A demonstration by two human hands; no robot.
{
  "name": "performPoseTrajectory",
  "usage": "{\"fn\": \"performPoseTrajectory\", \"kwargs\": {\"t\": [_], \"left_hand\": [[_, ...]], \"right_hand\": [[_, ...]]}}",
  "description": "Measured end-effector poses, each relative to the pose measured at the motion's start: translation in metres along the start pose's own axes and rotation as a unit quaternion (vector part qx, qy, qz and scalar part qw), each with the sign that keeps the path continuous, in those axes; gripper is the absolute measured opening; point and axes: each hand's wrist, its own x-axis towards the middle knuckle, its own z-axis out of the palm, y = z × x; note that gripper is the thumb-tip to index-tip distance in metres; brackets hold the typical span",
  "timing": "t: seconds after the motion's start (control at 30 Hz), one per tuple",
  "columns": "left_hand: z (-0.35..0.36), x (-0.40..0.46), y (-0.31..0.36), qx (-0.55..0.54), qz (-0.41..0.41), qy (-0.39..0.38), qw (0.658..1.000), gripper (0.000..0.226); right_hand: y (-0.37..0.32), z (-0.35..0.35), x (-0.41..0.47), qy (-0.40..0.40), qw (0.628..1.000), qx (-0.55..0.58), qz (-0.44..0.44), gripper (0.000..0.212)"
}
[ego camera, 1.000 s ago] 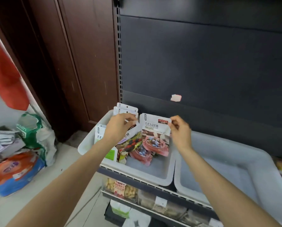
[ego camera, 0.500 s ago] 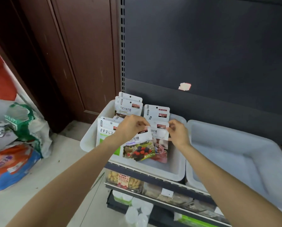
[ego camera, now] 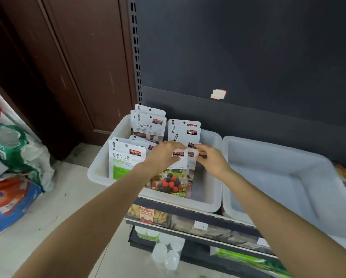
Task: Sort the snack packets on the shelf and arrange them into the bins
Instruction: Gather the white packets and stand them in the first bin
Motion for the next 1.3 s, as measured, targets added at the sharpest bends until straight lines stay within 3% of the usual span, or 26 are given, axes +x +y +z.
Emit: {"fn": "performPoseTrajectory", "kwargs": {"t": [0.27, 0.53, 0.93, 1.3], "left_hand": [[-0.008, -0.016, 0.022, -0.058, 0.010, 0.062, 0.996, 0.028], [0.005, -0.023, 0.099, 0.062, 0.084, 0.106, 0.989, 0.026], [0.111, 0.001, 0.314, 0.041, 0.171, -0.007, 0.984, 0.029], [0.227, -0.007, 0.529, -0.006, 0.261, -0.030, 0.965, 0.028]], "right_hand": [[-0.004, -0.022, -0.028, 0.068, 0.994, -0.072, -0.046, 0.029], [0.029, -0.071, -0.080, 0.156, 0.977, -0.145, -0.024, 0.030], [0.186, -0.191, -0.233, 0.210, 0.949, -0.186, 0.143, 0.032], [0.348, -0.301, -0.381, 0.302, 0.909, -0.142, 0.251, 0.033]]}}
